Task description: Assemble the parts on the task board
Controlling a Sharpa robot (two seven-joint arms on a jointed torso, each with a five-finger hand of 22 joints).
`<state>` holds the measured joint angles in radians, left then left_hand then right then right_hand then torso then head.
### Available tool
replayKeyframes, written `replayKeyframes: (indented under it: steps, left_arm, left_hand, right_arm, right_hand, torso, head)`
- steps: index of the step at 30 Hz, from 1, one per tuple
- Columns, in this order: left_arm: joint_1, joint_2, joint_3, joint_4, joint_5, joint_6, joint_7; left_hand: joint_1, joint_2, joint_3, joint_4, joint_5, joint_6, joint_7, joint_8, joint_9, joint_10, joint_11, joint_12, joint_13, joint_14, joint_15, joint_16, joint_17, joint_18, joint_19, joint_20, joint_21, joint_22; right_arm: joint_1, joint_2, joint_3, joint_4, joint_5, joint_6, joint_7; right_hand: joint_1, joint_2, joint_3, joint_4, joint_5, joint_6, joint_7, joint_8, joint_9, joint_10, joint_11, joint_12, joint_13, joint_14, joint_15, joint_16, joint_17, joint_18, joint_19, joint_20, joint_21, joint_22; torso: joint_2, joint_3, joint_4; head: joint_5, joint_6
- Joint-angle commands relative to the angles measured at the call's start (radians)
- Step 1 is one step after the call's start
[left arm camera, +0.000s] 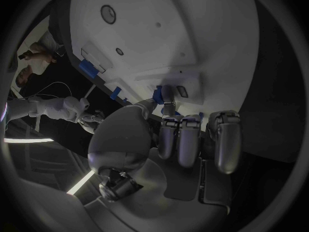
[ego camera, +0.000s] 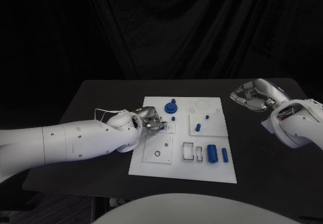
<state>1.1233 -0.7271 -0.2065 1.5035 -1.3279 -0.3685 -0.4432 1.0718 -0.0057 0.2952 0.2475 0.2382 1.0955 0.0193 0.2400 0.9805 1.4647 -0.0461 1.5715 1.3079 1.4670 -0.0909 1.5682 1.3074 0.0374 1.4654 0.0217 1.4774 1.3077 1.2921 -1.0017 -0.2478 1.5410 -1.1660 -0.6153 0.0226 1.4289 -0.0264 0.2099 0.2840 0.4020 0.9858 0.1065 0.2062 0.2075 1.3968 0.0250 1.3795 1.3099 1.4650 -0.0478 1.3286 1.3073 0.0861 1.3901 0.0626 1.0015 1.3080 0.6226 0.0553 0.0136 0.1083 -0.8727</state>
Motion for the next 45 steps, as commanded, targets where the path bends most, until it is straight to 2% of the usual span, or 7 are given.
replayKeyframes:
  steps: [1, 14, 24, 31, 33, 38, 45]
  left_arm:
    - [-0.008, 0.003, -0.005, 0.000, 0.006, 0.039, -0.007]
    - [-0.010, 0.003, -0.005, -0.002, 0.006, 0.040, -0.004]
    - [-0.011, 0.005, -0.005, -0.007, 0.006, 0.032, -0.011]
    - [-0.011, -0.008, -0.005, 0.004, 0.006, -0.014, -0.010]
    - [-0.011, -0.017, -0.005, 0.013, -0.004, -0.032, -0.006]
    - [-0.006, -0.043, -0.004, 0.035, -0.050, -0.057, 0.007]
    - [0.040, -0.072, -0.004, 0.052, -0.075, -0.073, 0.051]
  left_hand:
    - [-0.034, 0.001, -0.037, 0.036, -0.045, 0.006, 0.003, -0.012, 0.001, 0.106, -0.001, -0.001, 0.263, 0.104, -0.004, 0.003, 0.263, 0.000, 0.006, -0.003, -0.005, 0.148]
    - [-0.116, 0.036, -0.129, 0.045, -0.090, 0.014, 0.003, -0.034, 0.006, 0.106, 0.000, -0.001, 0.263, 0.104, -0.003, 0.003, 0.263, 0.000, 0.007, -0.001, -0.009, 0.151]
    - [-0.188, 0.082, -0.194, 0.047, -0.091, 0.019, 0.005, -0.048, 0.011, 0.106, 0.001, -0.001, 0.263, 0.104, -0.002, 0.003, 0.263, 0.000, 0.010, 0.000, -0.009, 0.155]
    - [-0.192, 0.089, -0.222, 0.044, -0.085, 0.031, 0.000, -0.038, 0.032, 0.106, -0.003, -0.001, 0.263, 0.104, -0.005, 0.003, 0.263, -0.003, 0.018, -0.003, -0.002, 0.164]
    - [-0.177, 0.089, -0.233, 0.045, -0.078, 0.026, -0.003, -0.025, 0.061, 0.106, -0.005, -0.001, 0.263, 0.104, -0.008, 0.003, 0.263, -0.003, 0.021, -0.005, 0.000, 0.167]
    - [-0.121, 0.097, -0.283, 0.045, -0.071, -0.037, -0.008, 0.051, 0.230, 0.106, -0.010, -0.001, 0.263, 0.104, -0.013, 0.003, 0.263, -0.007, 0.033, -0.010, 0.009, 0.181]
    - [-0.071, 0.098, -0.308, 0.043, -0.059, -0.060, -0.010, 0.077, 0.296, 0.106, -0.013, -0.001, 0.263, 0.104, -0.015, 0.003, 0.263, -0.010, 0.040, -0.012, 0.015, 0.190]
  right_arm:
    - [-0.003, -0.001, 0.001, 0.001, -0.006, 0.007, -0.018]
    - [-0.003, 0.000, 0.001, 0.000, -0.006, 0.013, -0.022]
    - [-0.004, -0.001, 0.001, 0.001, -0.006, 0.017, -0.027]
    - [-0.004, -0.007, 0.001, 0.005, -0.006, 0.014, -0.026]
    - [-0.004, -0.010, 0.001, 0.006, -0.006, 0.013, -0.025]
    - [-0.004, -0.013, 0.001, 0.007, -0.006, 0.010, -0.025]
    - [-0.004, -0.015, 0.001, 0.007, -0.006, 0.007, -0.027]
  right_hand:
    - [0.000, -0.005, 0.006, 0.001, 0.003, -0.005, -0.001, -0.005, -0.001, -0.008, 0.001, -0.002, 0.066, 0.036, 0.006, -0.005, 0.052, 0.020, -0.004, 0.003, -0.006, 0.110]
    - [0.002, -0.007, 0.007, 0.000, 0.005, -0.005, -0.001, -0.005, -0.001, -0.008, 0.001, -0.002, 0.066, 0.036, 0.006, -0.005, 0.052, 0.020, -0.004, 0.003, -0.007, 0.110]
    - [0.006, -0.008, 0.010, -0.002, 0.010, -0.005, -0.001, -0.004, -0.001, -0.007, 0.000, -0.001, 0.066, 0.036, 0.006, -0.004, 0.052, 0.020, -0.004, 0.003, -0.009, 0.110]
    - [0.007, -0.009, 0.010, -0.003, 0.011, -0.005, -0.001, -0.004, -0.002, -0.008, 0.000, -0.002, 0.066, 0.035, 0.005, -0.006, 0.051, 0.020, -0.004, 0.003, -0.011, 0.109]
    - [0.007, -0.009, 0.010, -0.003, 0.011, -0.005, -0.001, -0.004, -0.002, -0.008, 0.000, -0.002, 0.066, 0.035, 0.005, -0.006, 0.051, 0.020, -0.004, 0.003, -0.011, 0.109]
    - [0.007, -0.009, 0.010, -0.002, 0.012, -0.005, -0.001, -0.004, -0.002, -0.008, 0.000, -0.002, 0.065, 0.035, 0.005, -0.006, 0.051, 0.020, -0.004, 0.003, -0.010, 0.110]
    - [0.007, -0.009, 0.010, -0.002, 0.012, -0.005, -0.001, -0.004, -0.002, -0.008, 0.001, -0.002, 0.065, 0.035, 0.005, -0.006, 0.051, 0.020, -0.004, 0.003, -0.011, 0.109]
  torso:
    - [0.000, 0.0001, -0.0008]
    - [0.000, 0.0005, -0.0015]
    - [0.000, 0.0004, -0.0001]
    - [0.000, 0.0003, -0.0009]
    - [0.000, 0.0002, -0.0008]
    - [0.000, 0.0000, -0.0010]
    - [0.000, -0.0011, -0.0001]
  head:
    - [0.001, 0.000]
    - [0.003, 0.000]
    - [0.002, 0.000]
    - [0.002, 0.000]
    - [0.002, 0.000]
    - [0.003, 0.000]
    - [0.011, 0.000]
